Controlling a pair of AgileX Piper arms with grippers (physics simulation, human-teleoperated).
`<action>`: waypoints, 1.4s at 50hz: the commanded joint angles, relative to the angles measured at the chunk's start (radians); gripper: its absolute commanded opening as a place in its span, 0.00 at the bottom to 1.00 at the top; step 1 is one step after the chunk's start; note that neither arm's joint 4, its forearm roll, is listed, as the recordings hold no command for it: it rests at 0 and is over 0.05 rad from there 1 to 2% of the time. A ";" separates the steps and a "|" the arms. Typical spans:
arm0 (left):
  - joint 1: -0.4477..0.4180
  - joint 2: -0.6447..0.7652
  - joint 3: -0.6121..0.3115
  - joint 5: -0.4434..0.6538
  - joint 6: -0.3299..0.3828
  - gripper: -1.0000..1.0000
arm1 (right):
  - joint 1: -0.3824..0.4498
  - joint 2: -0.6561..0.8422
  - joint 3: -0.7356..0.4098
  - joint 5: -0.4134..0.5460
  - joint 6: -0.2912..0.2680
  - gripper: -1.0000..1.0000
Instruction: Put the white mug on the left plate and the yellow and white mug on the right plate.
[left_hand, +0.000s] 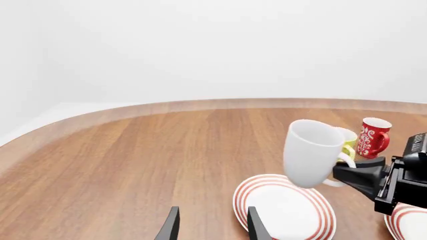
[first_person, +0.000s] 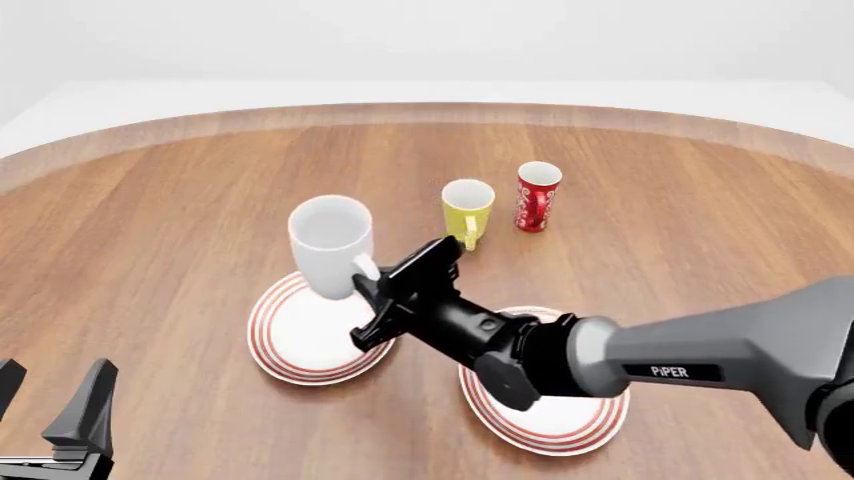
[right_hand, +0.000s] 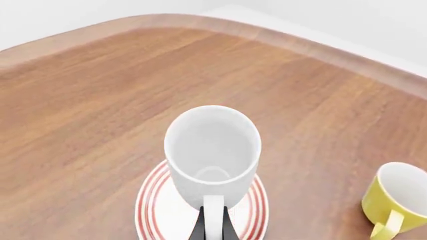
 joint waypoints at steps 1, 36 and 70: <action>0.000 0.000 0.000 0.000 0.000 1.00 | 0.005 0.029 -0.028 0.007 0.012 0.00; 0.000 0.000 0.000 0.000 0.000 1.00 | 0.020 0.102 -0.074 0.013 0.037 0.00; 0.000 0.000 0.000 0.000 0.000 1.00 | 0.034 0.172 -0.156 0.072 0.082 0.00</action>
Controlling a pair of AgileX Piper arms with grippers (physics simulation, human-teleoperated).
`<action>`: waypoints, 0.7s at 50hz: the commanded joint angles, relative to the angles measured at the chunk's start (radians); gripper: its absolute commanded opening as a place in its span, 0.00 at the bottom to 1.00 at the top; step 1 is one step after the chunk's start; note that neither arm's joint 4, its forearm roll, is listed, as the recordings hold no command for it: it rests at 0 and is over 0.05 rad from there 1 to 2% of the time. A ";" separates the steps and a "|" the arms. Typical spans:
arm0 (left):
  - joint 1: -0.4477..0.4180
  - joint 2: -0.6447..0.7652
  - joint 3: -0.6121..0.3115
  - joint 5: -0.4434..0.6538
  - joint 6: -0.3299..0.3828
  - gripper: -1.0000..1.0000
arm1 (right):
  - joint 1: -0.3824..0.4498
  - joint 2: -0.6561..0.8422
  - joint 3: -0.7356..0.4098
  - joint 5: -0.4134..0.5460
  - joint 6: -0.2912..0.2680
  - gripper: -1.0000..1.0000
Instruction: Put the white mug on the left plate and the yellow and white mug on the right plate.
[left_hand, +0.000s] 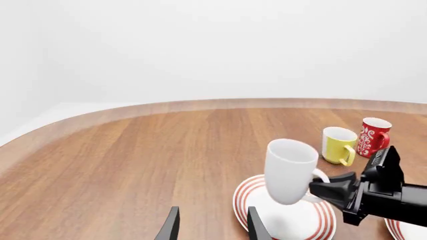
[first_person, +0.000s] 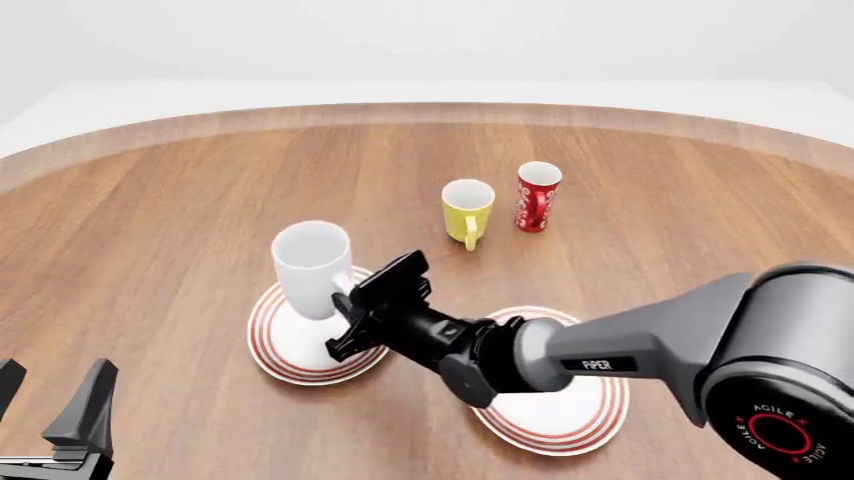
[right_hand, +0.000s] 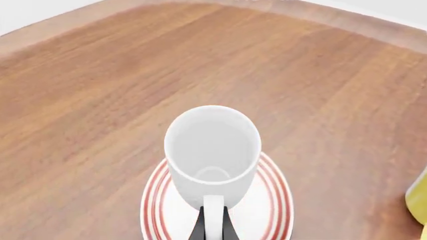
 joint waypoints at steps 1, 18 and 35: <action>0.000 0.000 0.000 0.000 0.000 1.00 | 0.005 0.025 -0.036 0.022 0.023 0.00; 0.000 0.000 0.000 0.000 0.000 1.00 | -0.007 0.050 -0.065 0.039 0.039 0.00; 0.000 0.000 0.000 0.000 0.000 1.00 | -0.013 0.072 -0.085 0.060 0.055 0.00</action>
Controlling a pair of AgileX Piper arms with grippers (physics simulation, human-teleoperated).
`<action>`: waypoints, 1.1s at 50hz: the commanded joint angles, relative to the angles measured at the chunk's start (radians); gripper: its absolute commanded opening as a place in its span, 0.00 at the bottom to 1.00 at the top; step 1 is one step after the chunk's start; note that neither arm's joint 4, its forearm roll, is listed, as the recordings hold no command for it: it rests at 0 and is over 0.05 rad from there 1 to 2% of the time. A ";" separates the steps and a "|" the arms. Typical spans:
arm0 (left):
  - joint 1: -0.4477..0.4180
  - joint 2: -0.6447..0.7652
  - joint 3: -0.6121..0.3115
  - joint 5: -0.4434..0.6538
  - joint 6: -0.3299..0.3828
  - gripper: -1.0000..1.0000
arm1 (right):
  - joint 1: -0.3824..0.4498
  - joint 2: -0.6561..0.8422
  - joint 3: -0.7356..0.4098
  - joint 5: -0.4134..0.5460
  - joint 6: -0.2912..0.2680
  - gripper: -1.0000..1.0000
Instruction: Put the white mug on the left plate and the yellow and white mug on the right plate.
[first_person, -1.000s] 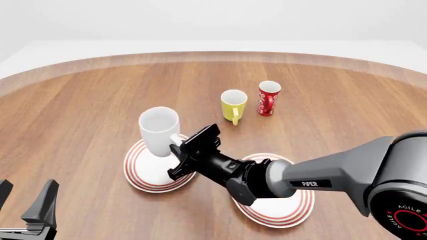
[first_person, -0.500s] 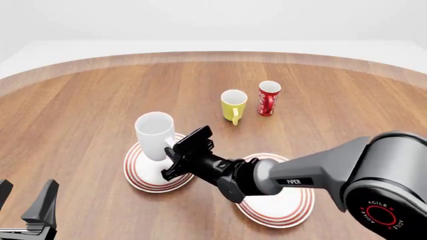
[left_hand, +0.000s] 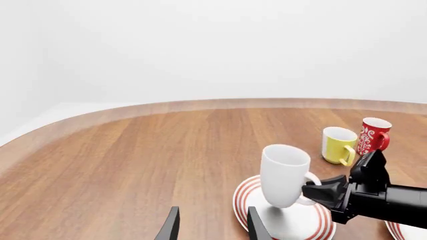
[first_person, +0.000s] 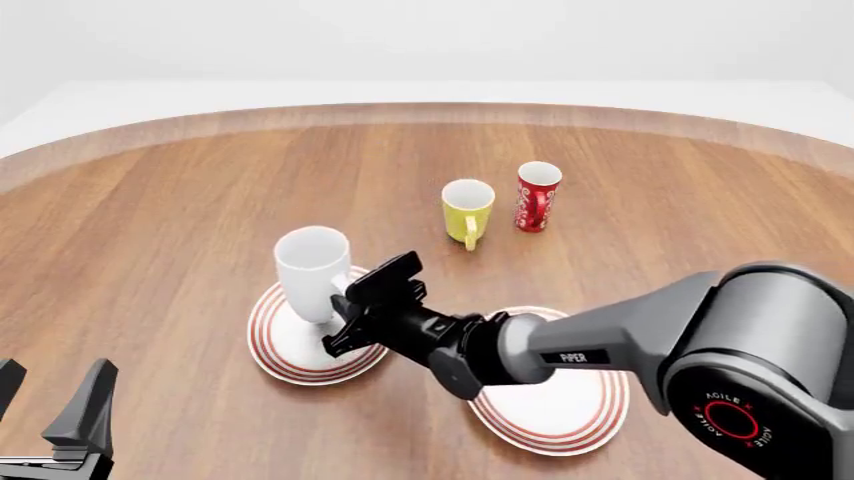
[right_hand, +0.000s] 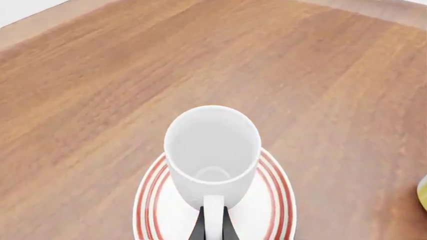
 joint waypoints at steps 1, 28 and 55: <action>0.000 0.000 0.000 0.000 0.000 1.00 | -0.003 0.009 -0.016 0.012 0.015 0.00; 0.000 0.000 0.000 0.000 0.000 1.00 | -0.001 0.027 -0.020 0.022 0.017 0.00; 0.000 0.000 0.000 0.000 0.000 1.00 | 0.000 0.037 -0.023 0.026 0.016 1.00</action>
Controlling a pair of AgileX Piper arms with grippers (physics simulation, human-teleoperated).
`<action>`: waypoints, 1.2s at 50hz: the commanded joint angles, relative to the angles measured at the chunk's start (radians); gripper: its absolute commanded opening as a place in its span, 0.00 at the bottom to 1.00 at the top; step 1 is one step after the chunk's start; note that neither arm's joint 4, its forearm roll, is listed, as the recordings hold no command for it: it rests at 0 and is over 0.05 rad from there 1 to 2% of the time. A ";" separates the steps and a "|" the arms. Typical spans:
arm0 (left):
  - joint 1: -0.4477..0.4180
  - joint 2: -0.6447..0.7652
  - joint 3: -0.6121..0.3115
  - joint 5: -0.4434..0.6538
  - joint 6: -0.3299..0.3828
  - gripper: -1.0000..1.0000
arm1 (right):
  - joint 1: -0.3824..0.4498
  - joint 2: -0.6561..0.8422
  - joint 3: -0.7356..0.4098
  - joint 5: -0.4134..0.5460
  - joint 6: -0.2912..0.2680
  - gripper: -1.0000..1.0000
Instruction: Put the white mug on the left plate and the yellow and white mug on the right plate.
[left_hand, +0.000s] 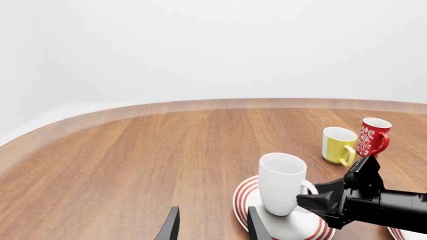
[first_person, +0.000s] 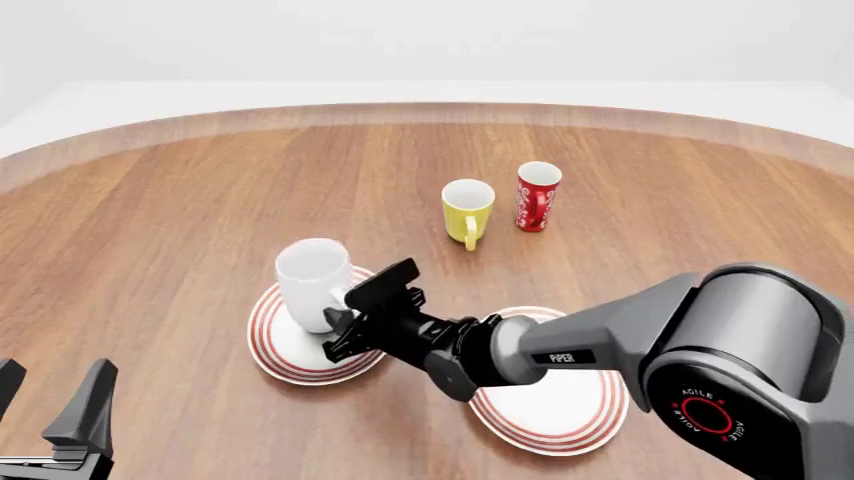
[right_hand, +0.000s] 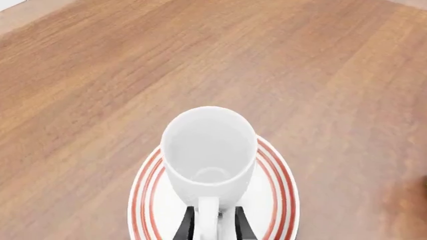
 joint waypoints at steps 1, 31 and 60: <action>0.000 0.000 0.000 0.000 0.000 1.00 | 0.001 -0.001 -0.002 0.002 0.004 1.00; 0.000 0.000 0.000 0.000 0.000 1.00 | -0.001 -0.099 0.041 0.015 -0.012 1.00; 0.000 0.000 0.000 0.000 0.000 1.00 | -0.054 -0.433 0.172 0.040 -0.055 1.00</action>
